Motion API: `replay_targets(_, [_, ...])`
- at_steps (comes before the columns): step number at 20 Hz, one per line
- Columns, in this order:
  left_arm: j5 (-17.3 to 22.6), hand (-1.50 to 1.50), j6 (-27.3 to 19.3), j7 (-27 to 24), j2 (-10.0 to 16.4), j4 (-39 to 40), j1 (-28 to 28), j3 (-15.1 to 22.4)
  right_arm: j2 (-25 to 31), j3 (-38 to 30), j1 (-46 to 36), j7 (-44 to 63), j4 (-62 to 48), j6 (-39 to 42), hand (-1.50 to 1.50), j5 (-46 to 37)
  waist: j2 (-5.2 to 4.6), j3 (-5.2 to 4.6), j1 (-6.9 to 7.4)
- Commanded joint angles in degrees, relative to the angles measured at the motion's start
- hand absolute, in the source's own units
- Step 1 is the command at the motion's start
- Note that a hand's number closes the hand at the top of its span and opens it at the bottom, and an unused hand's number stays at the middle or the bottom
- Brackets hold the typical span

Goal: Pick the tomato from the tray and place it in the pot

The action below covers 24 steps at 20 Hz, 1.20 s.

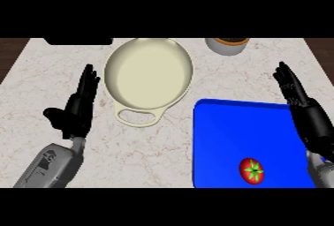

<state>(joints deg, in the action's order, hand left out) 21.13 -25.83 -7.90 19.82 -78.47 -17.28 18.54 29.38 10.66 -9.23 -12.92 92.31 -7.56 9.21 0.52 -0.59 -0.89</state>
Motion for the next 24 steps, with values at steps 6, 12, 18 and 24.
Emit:
replay_targets(6, [6.8, 0.00, 11.4, 10.1, 1.2, -4.7, 7.5, 5.5, 1.2, -12.2, 13.3, 6.5, -3.3, -15.0, -1.50, -2.7, 0.09, 0.56, -1.80])
replay_targets(12, [9.0, 0.00, 16.1, 11.3, 2.0, -6.1, 8.6, 6.7, 1.8, -4.6, 22.9, 24.4, -14.8, -29.3, -1.50, -21.3, -0.72, 0.36, 0.54])
replay_targets(18, [8.3, 0.00, 16.1, 12.8, 3.1, -10.0, 12.0, 7.8, 8.6, 4.9, 26.2, 48.7, 5.2, -23.8, -1.50, -34.4, -0.28, 0.15, 1.07])
replay_targets(24, [9.9, 0.00, 17.0, 13.9, 3.5, -9.6, 11.6, 5.2, 14.6, 4.4, 25.7, 73.3, 28.4, -12.0, -1.50, -36.9, -0.32, 0.15, 0.29])
